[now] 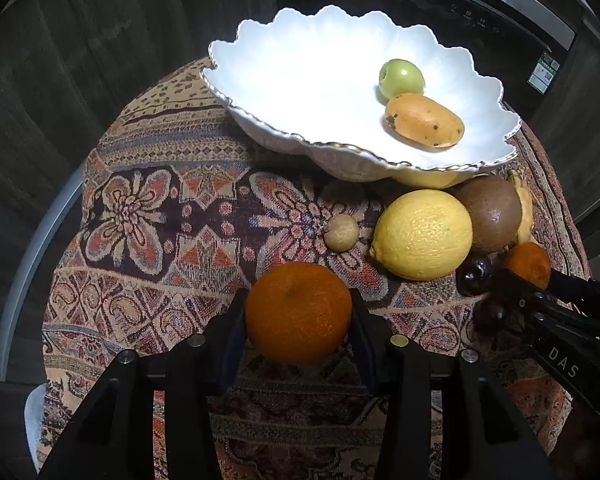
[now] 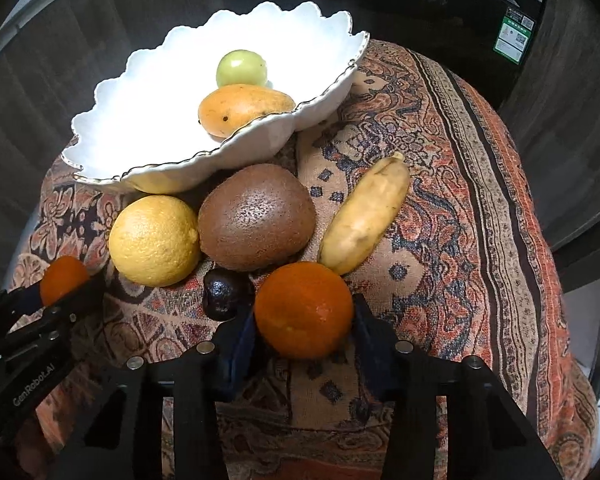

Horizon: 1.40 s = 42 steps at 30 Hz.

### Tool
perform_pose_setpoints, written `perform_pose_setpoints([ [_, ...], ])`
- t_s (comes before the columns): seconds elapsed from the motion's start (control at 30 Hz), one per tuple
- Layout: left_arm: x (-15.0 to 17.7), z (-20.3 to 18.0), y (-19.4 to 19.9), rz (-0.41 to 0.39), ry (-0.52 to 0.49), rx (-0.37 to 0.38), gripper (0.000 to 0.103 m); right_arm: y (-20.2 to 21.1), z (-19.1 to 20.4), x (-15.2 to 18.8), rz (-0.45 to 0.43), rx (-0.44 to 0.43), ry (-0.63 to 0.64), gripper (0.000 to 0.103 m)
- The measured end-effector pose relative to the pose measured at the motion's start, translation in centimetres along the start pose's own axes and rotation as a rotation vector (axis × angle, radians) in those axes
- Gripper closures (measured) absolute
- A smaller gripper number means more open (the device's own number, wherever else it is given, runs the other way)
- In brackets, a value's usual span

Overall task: Organize fruits
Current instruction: 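Grasp a mandarin with the left tool while the right tool grasps the other mandarin, then carry both mandarins into the white bowl and open both tools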

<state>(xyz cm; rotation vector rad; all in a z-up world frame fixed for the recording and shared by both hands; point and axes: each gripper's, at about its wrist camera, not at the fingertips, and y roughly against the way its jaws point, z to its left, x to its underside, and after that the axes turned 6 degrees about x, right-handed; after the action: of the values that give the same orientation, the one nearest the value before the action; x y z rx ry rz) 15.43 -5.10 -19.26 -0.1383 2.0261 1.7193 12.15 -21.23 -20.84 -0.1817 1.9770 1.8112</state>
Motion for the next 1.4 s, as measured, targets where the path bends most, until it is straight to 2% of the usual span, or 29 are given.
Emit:
perform_pose_setpoints([
  [0.47,-0.7,-0.9,3.2,-0.053,-0.019,0.006,0.057,4.5,-1.1,-0.1,-0.078,-0.023,-0.002,0.058],
  [0.9,-5.2,-0.8,6.2,-0.145,-0.045,0.009,0.057,7.1,-0.5,-4.5,-0.175,-0.009,0.022,0.058],
  [1.2,-9.2,-0.8,6.4,-0.189,-0.084,0.011,0.057,7.3,-0.9,-8.3,-0.221,0.016,0.029,0.058],
  [1.4,-11.3,-0.6,5.5,-0.182,-0.066,0.031,0.057,6.7,-0.8,-10.4,-0.222,0.006,0.020,0.058],
])
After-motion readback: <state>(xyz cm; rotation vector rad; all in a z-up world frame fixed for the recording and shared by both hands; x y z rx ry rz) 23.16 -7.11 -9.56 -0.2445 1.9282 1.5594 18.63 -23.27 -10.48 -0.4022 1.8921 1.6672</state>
